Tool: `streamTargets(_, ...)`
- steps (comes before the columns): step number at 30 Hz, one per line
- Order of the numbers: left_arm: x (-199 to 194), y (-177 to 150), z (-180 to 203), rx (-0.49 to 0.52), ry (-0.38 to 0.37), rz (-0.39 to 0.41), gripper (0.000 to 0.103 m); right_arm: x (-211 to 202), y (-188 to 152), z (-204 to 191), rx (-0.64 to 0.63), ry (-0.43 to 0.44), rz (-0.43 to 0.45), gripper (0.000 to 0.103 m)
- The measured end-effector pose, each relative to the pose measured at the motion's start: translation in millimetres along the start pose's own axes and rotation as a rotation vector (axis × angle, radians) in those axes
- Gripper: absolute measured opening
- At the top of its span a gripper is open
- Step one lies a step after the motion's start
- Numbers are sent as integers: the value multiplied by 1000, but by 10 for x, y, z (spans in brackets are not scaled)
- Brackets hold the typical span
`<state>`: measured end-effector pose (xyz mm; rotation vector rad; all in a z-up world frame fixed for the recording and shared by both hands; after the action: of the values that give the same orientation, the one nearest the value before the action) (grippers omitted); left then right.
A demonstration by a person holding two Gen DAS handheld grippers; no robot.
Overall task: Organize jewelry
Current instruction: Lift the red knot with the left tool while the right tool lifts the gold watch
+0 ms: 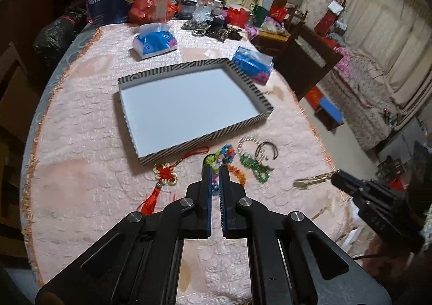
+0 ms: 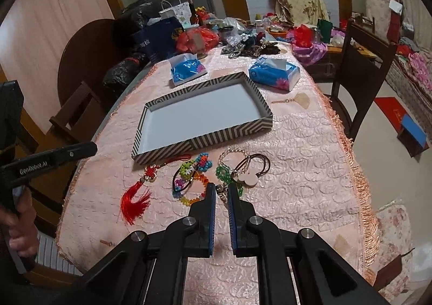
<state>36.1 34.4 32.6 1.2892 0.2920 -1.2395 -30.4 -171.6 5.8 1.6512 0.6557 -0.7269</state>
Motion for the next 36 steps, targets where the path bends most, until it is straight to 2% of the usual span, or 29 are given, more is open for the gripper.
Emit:
streamTargets(5, -55, 125, -13, -6, -29, 26, 2, 23, 65, 46, -16, -10, 3, 8)
streamTargets(9, -111, 304, -117, -21, -8, 56, 2, 45, 144, 86, -30, -22, 10, 8)
streamTargets(13, 52, 230, -376, -23, -2, 26, 6, 113, 194, 113, -25, -9, 0, 8)
streamTargets(14, 131, 154, -441, -18, -6, 9, 15, 137, 192, 102, -30, 0, -2, 8)
streamTargets(15, 233, 61, -509, -5, -13, -12, 34, 154, 186, 94, -32, 4, -4, 8)
streamTargets(17, 542, -190, -672, 17, -1, -76, 50, 223, 157, 79, -32, 12, -23, 8)
streamTargets(20, 943, -506, -861, 81, 105, -151, 50, 294, 115, 55, -33, 25, -49, 8)
streamTargets(22, 1098, -666, -1015, 65, 154, -200, 50, 314, 87, 32, -45, 27, -60, 8)
streamTargets(24, 1145, -811, -1107, 24, 142, -231, 50, 319, 68, 27, -53, 26, -63, 8)
streamTargets(25, 1117, -845, -1095, 45, 148, -208, 50, 327, 60, 29, -53, 23, -65, 8)
streamTargets(26, 1121, -871, -1086, 62, 162, -208, 44, 343, 51, 39, -49, 21, -71, 8)
streamTargets(27, 1117, -888, -1065, 82, 192, -202, 25, 358, 48, 44, -46, 20, -75, 8)
streamTargets(28, 1118, -898, -1037, 72, 172, -205, 8, 372, 45, 47, -43, 18, -79, 8)
streamTargets(29, 1128, -909, -1013, 52, 143, -225, 2, 389, 43, 52, -41, 14, -82, 8)
streamTargets(31, 1092, -890, -943, 52, 129, -215, 2, 401, 49, 60, -40, 10, -85, 8)
streamTargets(36, 657, -621, -614, 14, 4, -116, 2, 394, 84, 80, -34, 8, -79, 8)
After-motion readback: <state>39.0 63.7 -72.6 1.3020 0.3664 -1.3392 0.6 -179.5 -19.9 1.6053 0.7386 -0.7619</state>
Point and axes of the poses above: each gripper's, at about its wrist camera, not at the fingertips, and x roughly the way its jaws point, z to its right, y to its top, the point moved 4 cm from there along x, roughly the way its jaws point, and after that the axes turned 8 degrees about -y, right-handed, at the moved point
